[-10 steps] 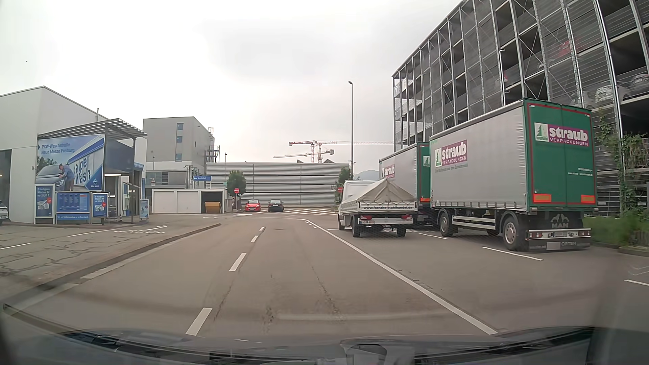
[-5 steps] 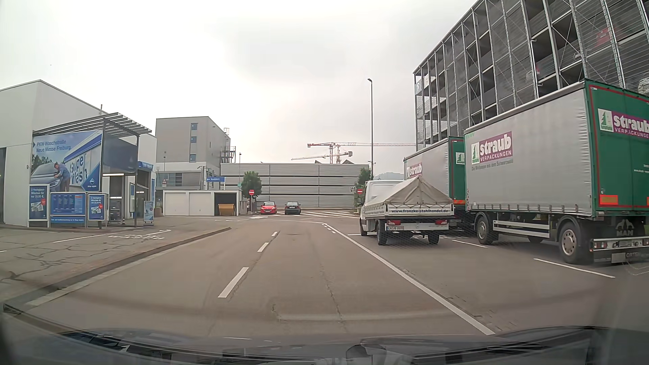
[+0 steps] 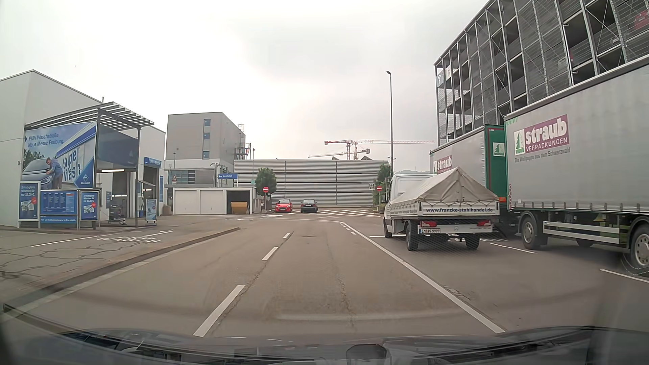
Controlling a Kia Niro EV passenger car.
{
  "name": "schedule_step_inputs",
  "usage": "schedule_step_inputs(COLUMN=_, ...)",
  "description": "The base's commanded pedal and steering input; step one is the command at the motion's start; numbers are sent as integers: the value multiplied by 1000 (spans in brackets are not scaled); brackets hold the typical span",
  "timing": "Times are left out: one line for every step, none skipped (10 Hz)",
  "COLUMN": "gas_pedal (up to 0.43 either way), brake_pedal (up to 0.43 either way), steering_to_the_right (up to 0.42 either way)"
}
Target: Follow the waypoints while adhering to traffic rules and regulations
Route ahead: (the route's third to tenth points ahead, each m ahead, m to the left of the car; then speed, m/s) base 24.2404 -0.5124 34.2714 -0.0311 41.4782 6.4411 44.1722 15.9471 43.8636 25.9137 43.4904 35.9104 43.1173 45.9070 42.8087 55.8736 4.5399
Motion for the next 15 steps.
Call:
schedule_step_inputs(gas_pedal=59, brake_pedal=0, steering_to_the_right=-59)
schedule_step_inputs(gas_pedal=59, brake_pedal=0, steering_to_the_right=-44)
schedule_step_inputs(gas_pedal=59, brake_pedal=0, steering_to_the_right=-34)
schedule_step_inputs(gas_pedal=59, brake_pedal=0, steering_to_the_right=-32)
schedule_step_inputs(gas_pedal=59, brake_pedal=0, steering_to_the_right=-31)
schedule_step_inputs(gas_pedal=59, brake_pedal=0, steering_to_the_right=-28)
schedule_step_inputs(gas_pedal=59, brake_pedal=0, steering_to_the_right=-19)
schedule_step_inputs(gas_pedal=59, brake_pedal=0, steering_to_the_right=-11)
schedule_step_inputs(gas_pedal=59, brake_pedal=0, steering_to_the_right=-10)
schedule_step_inputs(gas_pedal=59, brake_pedal=0, steering_to_the_right=-10)
schedule_step_inputs(gas_pedal=59, brake_pedal=0, steering_to_the_right=-5)
schedule_step_inputs(gas_pedal=59, brake_pedal=0, steering_to_the_right=2)
schedule_step_inputs(gas_pedal=59, brake_pedal=0, steering_to_the_right=4)
schedule_step_inputs(gas_pedal=59, brake_pedal=0, steering_to_the_right=4)
schedule_step_inputs(gas_pedal=59, brake_pedal=0, steering_to_the_right=4)
